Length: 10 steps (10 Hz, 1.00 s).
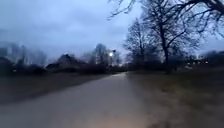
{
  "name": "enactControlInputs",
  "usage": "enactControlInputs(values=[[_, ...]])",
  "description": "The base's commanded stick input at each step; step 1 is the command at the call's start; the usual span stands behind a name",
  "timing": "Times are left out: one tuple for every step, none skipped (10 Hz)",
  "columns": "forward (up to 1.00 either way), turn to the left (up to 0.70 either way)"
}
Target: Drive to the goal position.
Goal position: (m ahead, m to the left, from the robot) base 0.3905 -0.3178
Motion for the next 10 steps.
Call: enactControlInputs(values=[[1.0, 0.44], [1.0, 0.4], [1.0, 0.2], [1.0, 0.04], [1.0, 0.04], [1.0, 0.04], [1.0, 0.04], [1.0, 0.04], [1.0, 0.02], [1.0, -0.09]])
